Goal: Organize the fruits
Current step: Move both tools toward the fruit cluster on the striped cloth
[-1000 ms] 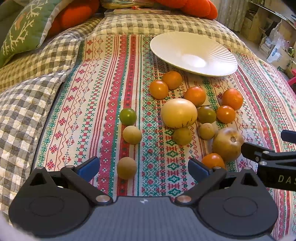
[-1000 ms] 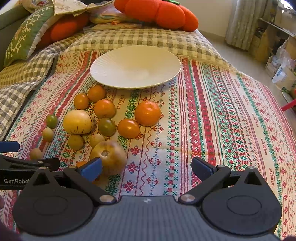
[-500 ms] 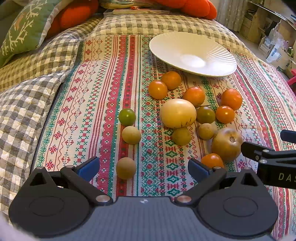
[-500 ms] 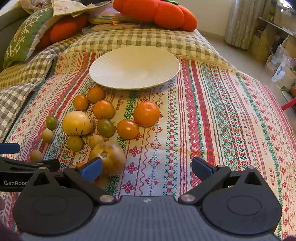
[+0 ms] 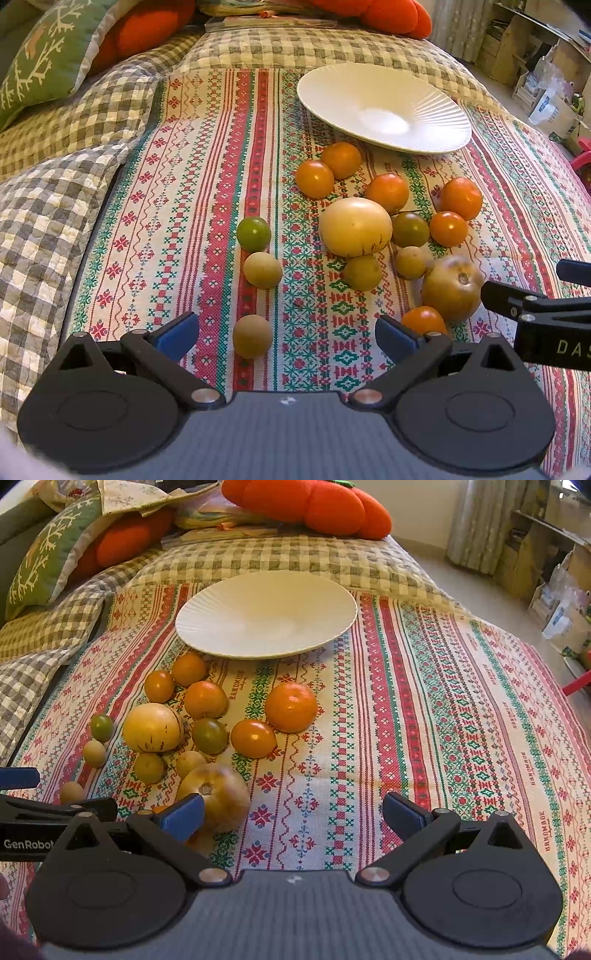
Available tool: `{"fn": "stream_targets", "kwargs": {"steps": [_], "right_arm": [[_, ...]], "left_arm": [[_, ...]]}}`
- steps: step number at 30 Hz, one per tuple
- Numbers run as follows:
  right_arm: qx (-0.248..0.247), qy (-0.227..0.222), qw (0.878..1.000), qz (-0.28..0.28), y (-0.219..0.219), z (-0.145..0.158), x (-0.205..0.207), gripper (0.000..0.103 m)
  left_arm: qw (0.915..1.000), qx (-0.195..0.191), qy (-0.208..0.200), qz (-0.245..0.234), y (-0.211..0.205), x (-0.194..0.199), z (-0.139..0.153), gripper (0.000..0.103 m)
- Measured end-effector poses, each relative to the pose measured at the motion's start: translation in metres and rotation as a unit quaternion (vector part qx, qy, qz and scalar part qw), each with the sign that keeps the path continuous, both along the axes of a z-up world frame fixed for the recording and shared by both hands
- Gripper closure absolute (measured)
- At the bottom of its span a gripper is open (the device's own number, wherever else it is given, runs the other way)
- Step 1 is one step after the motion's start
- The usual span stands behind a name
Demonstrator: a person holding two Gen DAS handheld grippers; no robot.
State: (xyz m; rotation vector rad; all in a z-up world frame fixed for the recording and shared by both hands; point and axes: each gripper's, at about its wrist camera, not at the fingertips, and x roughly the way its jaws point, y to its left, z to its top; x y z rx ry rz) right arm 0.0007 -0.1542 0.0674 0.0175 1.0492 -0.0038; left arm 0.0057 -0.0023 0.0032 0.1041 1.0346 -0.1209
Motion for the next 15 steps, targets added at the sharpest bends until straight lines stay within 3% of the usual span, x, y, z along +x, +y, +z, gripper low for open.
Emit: {"fn": "stream_targets", "kwargs": {"steps": [10, 15], "right_arm": [[0.009, 0.009, 1.0, 0.014, 0.002, -0.001, 0.002, 0.0], [0.021, 0.024, 0.999, 0.03, 0.0, -0.001, 0.005, 0.0]], "left_arm": [[0.9998, 0.001, -0.002, -0.018, 0.005, 0.005, 0.0, 0.007], [0.9987, -0.002, -0.004, -0.051, 0.011, 0.009, 0.001, 0.007]]}}
